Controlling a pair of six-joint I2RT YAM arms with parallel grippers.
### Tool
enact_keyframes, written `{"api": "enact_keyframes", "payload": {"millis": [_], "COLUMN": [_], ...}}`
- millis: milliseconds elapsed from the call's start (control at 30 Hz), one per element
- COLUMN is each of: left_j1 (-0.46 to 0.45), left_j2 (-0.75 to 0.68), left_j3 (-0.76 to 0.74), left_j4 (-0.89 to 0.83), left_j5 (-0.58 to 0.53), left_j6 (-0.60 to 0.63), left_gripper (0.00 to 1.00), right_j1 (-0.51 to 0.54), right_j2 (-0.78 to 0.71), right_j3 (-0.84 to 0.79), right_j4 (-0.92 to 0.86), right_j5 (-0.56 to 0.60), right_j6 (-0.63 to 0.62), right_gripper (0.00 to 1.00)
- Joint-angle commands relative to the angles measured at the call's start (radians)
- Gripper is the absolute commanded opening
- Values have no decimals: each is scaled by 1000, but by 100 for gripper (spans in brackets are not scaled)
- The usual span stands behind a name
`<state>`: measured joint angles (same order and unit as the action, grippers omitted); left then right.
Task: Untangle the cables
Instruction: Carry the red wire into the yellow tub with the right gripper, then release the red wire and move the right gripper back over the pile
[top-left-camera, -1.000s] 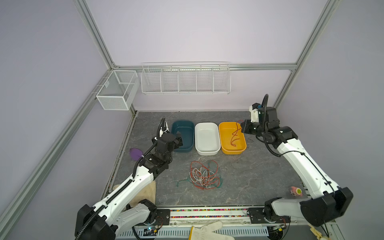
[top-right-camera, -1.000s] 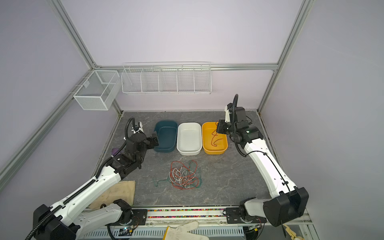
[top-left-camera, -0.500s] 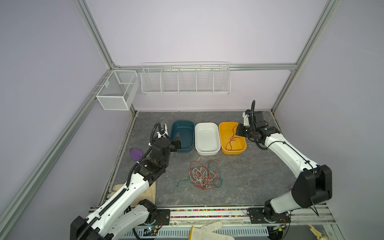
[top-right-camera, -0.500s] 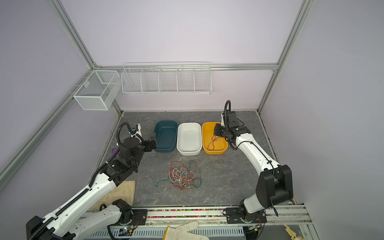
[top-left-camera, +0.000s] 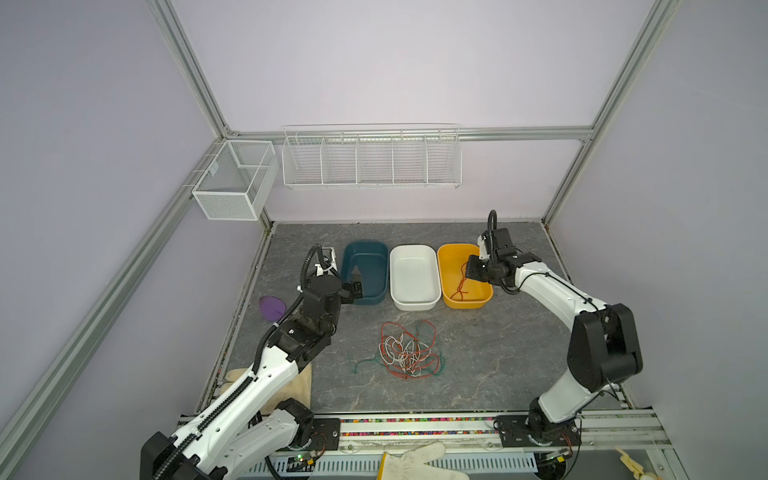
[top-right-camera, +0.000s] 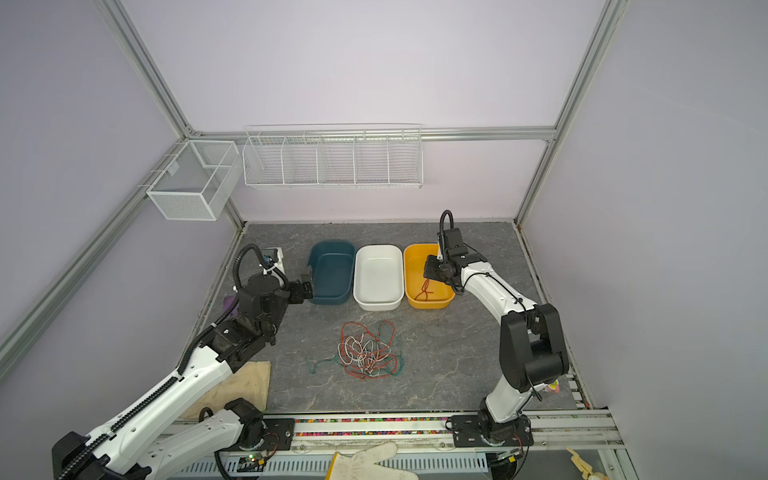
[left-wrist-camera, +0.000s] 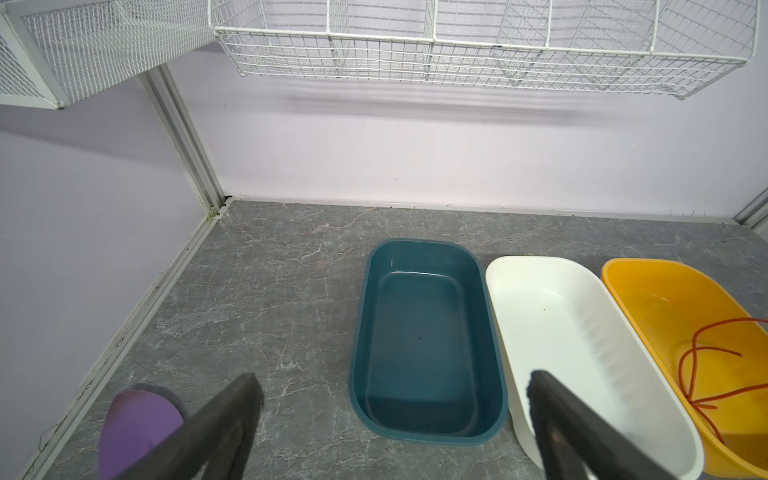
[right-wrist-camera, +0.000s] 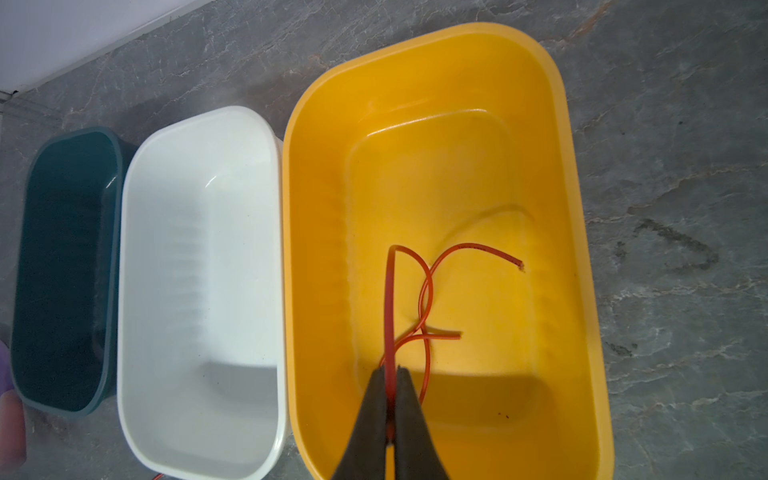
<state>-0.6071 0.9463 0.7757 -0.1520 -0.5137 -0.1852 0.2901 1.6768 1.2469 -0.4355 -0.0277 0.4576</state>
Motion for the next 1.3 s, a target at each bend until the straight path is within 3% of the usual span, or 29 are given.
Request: {"api": "enact_keyframes", "payload": {"millis": [0,267,567,1033,1267], "left_j1": [-3,-3,-3,-3,-3], "left_j2": [1,12,16,14,13], "left_j3": [2,11,11,10,13], "left_j4": [-6,-21,-21,-22,-26], "left_j5": [12,22,21,19,25], "left_j6": [19,20,24,27,27], "left_gripper": [99,99,99,99,99], "right_j1": [-4,-3,-1,29,138], "right_j2": [45,104,58,-43,-162], "right_j3": [-1,39,55,54,11], "right_j4": [-11,-54,-103,-164,-176], "right_j5": [-31,-61,-36,-6,-5], "right_j6": [15,11,1,-19,-43], "right_gripper": [7,7,25,33,48]}}
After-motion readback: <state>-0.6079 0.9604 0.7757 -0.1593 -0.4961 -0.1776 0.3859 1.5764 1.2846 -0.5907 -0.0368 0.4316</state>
